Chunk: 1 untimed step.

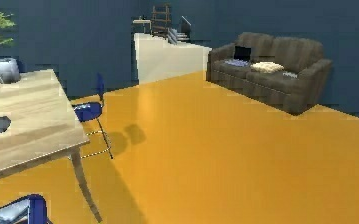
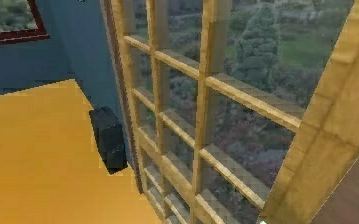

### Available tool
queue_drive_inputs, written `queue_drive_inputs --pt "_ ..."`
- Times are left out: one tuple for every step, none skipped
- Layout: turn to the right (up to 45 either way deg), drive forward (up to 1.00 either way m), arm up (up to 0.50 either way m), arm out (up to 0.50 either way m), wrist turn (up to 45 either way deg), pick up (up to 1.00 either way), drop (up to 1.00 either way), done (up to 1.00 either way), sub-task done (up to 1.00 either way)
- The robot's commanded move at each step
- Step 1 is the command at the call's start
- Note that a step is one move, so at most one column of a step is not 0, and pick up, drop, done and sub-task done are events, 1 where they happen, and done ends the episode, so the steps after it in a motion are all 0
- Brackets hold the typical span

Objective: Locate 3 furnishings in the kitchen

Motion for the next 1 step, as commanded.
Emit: queue_drive_inputs --pt "0.0 1.0 0.0 0.0 0.0 0.0 0.0 0.0 0.0"
